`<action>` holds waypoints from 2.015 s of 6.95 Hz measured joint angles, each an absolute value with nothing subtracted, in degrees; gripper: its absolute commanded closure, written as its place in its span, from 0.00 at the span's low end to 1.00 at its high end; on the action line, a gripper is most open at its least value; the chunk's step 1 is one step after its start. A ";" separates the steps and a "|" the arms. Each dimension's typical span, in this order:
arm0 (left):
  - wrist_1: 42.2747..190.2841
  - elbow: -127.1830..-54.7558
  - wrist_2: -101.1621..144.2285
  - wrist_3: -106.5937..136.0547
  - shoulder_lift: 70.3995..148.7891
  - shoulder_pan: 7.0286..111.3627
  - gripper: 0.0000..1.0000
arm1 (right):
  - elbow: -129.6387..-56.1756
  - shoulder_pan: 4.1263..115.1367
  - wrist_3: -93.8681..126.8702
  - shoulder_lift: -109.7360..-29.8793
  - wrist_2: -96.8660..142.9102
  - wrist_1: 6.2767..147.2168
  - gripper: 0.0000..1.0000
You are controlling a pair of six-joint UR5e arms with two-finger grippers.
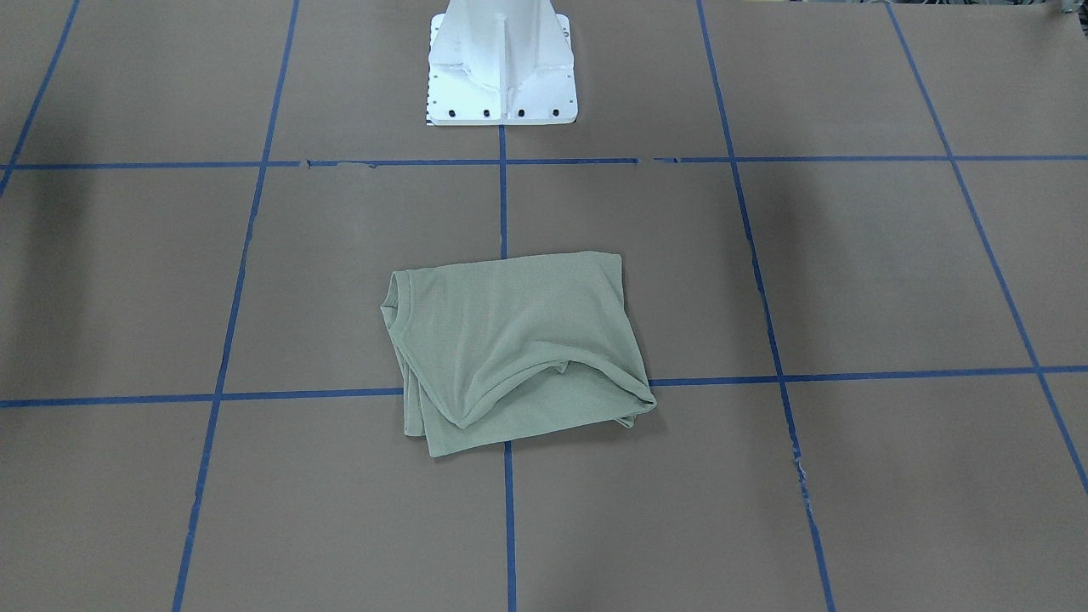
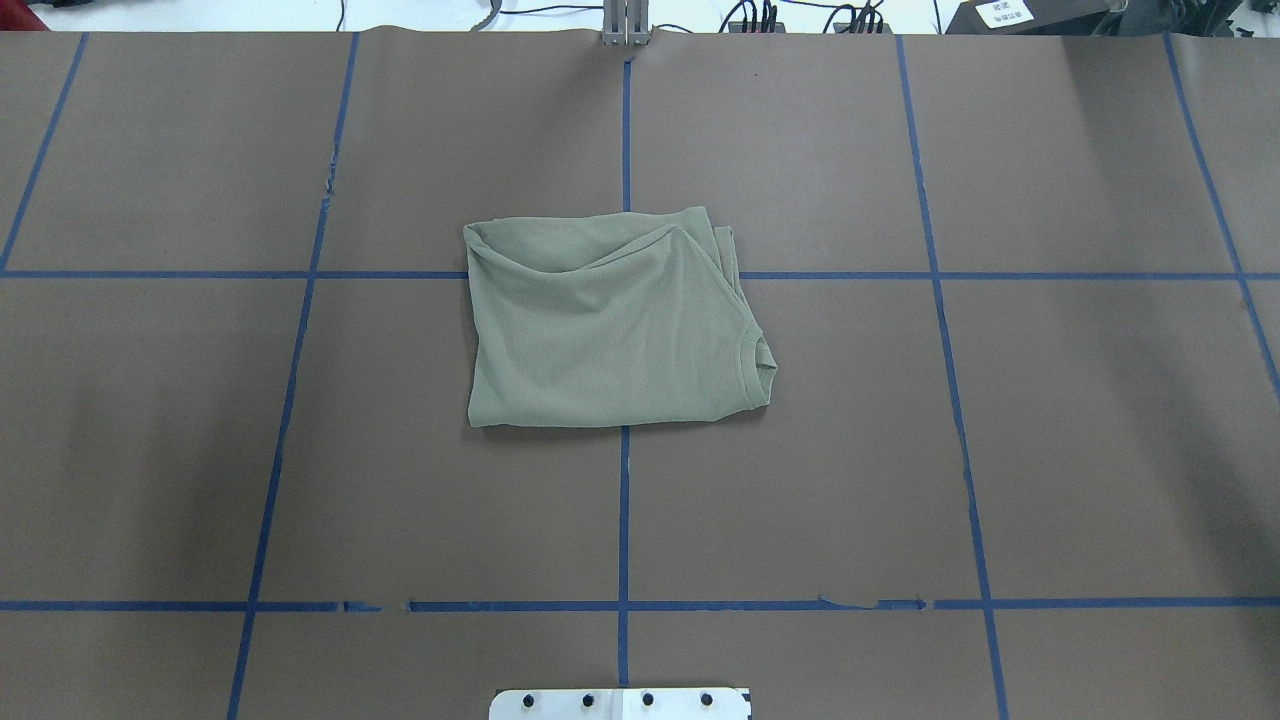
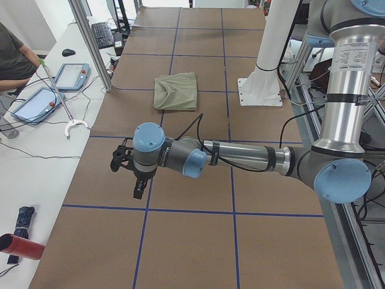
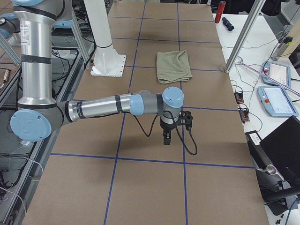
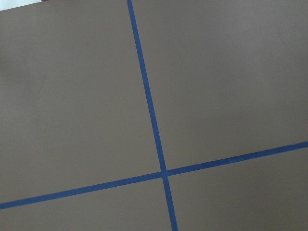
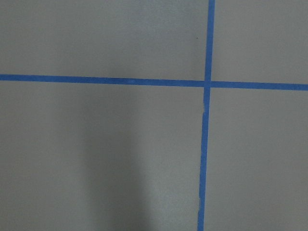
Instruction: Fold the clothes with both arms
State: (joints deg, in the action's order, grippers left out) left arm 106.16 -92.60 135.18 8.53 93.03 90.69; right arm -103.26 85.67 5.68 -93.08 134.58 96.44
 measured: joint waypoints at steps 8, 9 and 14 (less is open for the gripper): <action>106.49 -97.49 134.70 8.95 90.88 90.35 0.00 | -102.44 86.22 6.39 -93.34 131.36 95.89 0.00; 105.64 -97.53 134.54 8.88 90.21 90.21 0.00 | -101.88 86.22 6.50 -93.22 131.43 95.89 0.00; 101.42 -97.77 134.04 1.60 85.35 88.98 0.00 | -99.00 86.15 6.21 -92.38 131.51 95.80 0.00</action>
State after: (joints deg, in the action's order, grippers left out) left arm 101.42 -97.77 134.04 1.60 85.35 88.98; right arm -99.00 86.15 6.21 -92.38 131.51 95.80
